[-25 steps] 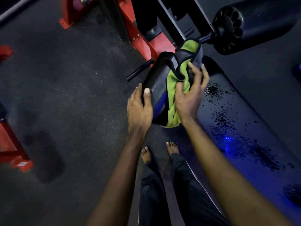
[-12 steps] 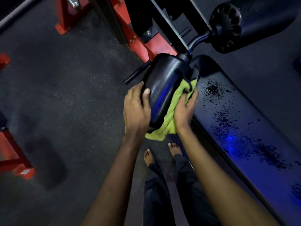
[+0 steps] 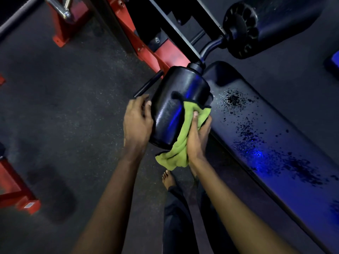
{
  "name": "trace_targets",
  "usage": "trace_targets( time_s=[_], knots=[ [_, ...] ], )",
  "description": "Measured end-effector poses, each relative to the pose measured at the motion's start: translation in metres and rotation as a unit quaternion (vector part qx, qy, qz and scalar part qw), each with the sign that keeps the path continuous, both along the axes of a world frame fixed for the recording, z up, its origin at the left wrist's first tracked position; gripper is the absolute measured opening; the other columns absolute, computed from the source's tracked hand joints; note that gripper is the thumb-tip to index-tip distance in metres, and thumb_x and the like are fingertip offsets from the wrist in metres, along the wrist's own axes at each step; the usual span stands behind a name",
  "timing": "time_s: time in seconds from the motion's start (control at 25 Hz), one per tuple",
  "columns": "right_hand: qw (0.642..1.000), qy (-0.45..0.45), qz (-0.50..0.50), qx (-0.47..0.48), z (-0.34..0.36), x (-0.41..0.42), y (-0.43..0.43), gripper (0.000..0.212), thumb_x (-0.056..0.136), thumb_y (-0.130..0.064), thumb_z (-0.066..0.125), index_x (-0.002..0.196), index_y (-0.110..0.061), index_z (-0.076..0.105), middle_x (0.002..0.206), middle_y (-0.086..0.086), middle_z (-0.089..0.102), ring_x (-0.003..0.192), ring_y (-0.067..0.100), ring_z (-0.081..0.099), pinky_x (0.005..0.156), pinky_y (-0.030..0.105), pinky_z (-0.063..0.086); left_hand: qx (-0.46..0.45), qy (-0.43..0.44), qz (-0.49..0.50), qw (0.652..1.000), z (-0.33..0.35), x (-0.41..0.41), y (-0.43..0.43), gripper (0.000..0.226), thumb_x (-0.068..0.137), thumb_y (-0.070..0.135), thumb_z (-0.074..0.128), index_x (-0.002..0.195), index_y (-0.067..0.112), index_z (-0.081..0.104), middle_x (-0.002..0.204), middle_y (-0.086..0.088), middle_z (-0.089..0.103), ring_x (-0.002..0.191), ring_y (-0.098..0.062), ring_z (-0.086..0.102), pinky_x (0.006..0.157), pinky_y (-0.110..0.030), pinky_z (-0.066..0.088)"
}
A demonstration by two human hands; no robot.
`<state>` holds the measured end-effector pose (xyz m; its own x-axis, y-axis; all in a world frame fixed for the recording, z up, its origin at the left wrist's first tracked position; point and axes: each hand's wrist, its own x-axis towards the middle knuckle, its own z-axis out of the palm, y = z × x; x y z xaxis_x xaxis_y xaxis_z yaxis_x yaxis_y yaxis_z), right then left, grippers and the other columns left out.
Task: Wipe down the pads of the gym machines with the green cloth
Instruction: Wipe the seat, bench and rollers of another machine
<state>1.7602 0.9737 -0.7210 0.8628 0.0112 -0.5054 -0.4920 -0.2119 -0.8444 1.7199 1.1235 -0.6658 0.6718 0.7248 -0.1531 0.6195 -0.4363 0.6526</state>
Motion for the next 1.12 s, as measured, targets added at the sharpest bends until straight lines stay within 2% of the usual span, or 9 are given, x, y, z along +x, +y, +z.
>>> trace_targets(
  time_s=[0.12, 0.24, 0.32, 0.48, 0.6, 0.76, 0.84, 1.0, 1.12],
  knots=[
    [0.996, 0.072, -0.036, 0.049, -0.013, 0.024, 0.005, 0.072, 0.099, -0.067, 0.04, 0.157, -0.025, 0.033, 0.16, 0.001, 0.04, 0.143, 0.011, 0.038, 0.12, 0.036, 0.029, -0.003, 0.035, 0.0, 0.999, 0.014, 0.01, -0.031, 0.053, 0.105, 0.049, 0.036, 0.144, 0.017, 0.051, 0.138, -0.008, 0.058, 0.126, -0.022, 0.053, 0.108, -0.029, 0.037],
    [0.992, 0.093, -0.026, 0.087, -0.02, 0.037, 0.0, 0.075, 0.092, -0.069, 0.04, 0.148, -0.019, 0.047, 0.146, 0.008, 0.055, 0.134, 0.02, 0.053, 0.116, 0.045, 0.041, 0.035, 0.144, -0.03, 0.989, 0.009, 0.022, -0.051, 0.085, 0.094, 0.073, 0.027, 0.155, 0.014, 0.029, 0.154, -0.016, 0.042, 0.139, -0.033, 0.041, 0.115, -0.053, 0.032],
    [0.991, 0.1, -0.023, 0.086, -0.018, 0.043, -0.005, 0.071, 0.094, -0.067, 0.041, 0.146, -0.021, 0.048, 0.14, 0.004, 0.059, 0.128, 0.018, 0.057, 0.113, 0.044, 0.044, 0.017, 0.166, -0.036, 0.985, 0.003, 0.025, -0.042, 0.091, 0.088, 0.081, 0.028, 0.153, 0.017, 0.032, 0.149, -0.014, 0.047, 0.135, -0.033, 0.046, 0.111, -0.051, 0.037],
    [0.996, 0.057, -0.038, 0.064, -0.002, 0.051, -0.011, 0.052, 0.109, -0.048, 0.04, 0.155, -0.024, 0.036, 0.138, -0.022, 0.051, 0.129, 0.005, 0.048, 0.107, 0.021, 0.032, -0.101, 0.097, -0.004, 0.99, 0.001, 0.027, -0.013, 0.078, 0.09, 0.078, 0.041, 0.144, 0.022, 0.049, 0.143, -0.005, 0.05, 0.13, -0.024, 0.051, 0.109, -0.037, 0.039],
    [0.999, -0.036, -0.027, -0.025, 0.013, 0.039, -0.01, 0.056, 0.107, -0.043, 0.047, 0.155, -0.015, 0.039, 0.152, 0.004, 0.045, 0.131, -0.002, 0.04, 0.103, 0.005, 0.028, 0.01, 0.049, -0.03, 0.998, 0.008, 0.03, -0.026, 0.051, 0.102, 0.053, 0.042, 0.137, 0.019, 0.055, 0.135, -0.007, 0.055, 0.122, -0.024, 0.055, 0.104, -0.038, 0.044],
    [0.973, -0.207, 0.024, -0.098, 0.019, 0.012, -0.016, 0.053, 0.101, -0.039, 0.058, 0.146, -0.013, 0.051, 0.15, 0.016, 0.043, 0.139, 0.026, 0.045, 0.114, 0.039, 0.039, -0.041, 0.128, 0.022, 0.991, 0.018, 0.045, -0.047, 0.051, 0.107, 0.047, 0.027, 0.151, 0.026, 0.041, 0.152, -0.007, 0.047, 0.138, -0.03, 0.043, 0.111, -0.04, 0.032],
    [0.951, -0.268, 0.08, -0.129, 0.025, 0.014, -0.018, 0.05, 0.1, -0.038, 0.06, 0.145, -0.018, 0.055, 0.153, 0.016, 0.04, 0.139, 0.032, 0.042, 0.114, 0.042, 0.036, -0.116, 0.169, 0.047, 0.978, 0.019, 0.05, -0.033, 0.048, 0.108, 0.042, 0.024, 0.149, 0.026, 0.044, 0.154, -0.01, 0.044, 0.139, -0.032, 0.041, 0.112, -0.04, 0.029],
    [0.877, -0.392, 0.19, -0.202, 0.03, 0.049, -0.02, 0.043, 0.097, -0.036, 0.064, 0.139, -0.027, 0.062, 0.152, 0.004, 0.038, 0.134, 0.03, 0.038, 0.112, 0.047, 0.035, -0.215, 0.205, 0.055, 0.953, 0.009, 0.048, -0.003, 0.067, 0.098, 0.065, 0.025, 0.141, 0.024, 0.056, 0.146, -0.013, 0.053, 0.134, -0.032, 0.048, 0.112, -0.047, 0.034],
    [0.883, -0.38, 0.189, -0.202, 0.027, 0.065, -0.022, 0.043, 0.098, -0.033, 0.064, 0.14, -0.025, 0.058, 0.15, 0.004, 0.035, 0.132, 0.029, 0.037, 0.108, 0.048, 0.039, -0.103, 0.12, 0.023, 0.987, 0.006, 0.044, -0.011, 0.049, 0.105, 0.047, 0.036, 0.13, 0.015, 0.063, 0.133, -0.01, 0.061, 0.125, -0.03, 0.055, 0.1, -0.033, 0.04]
  ],
)
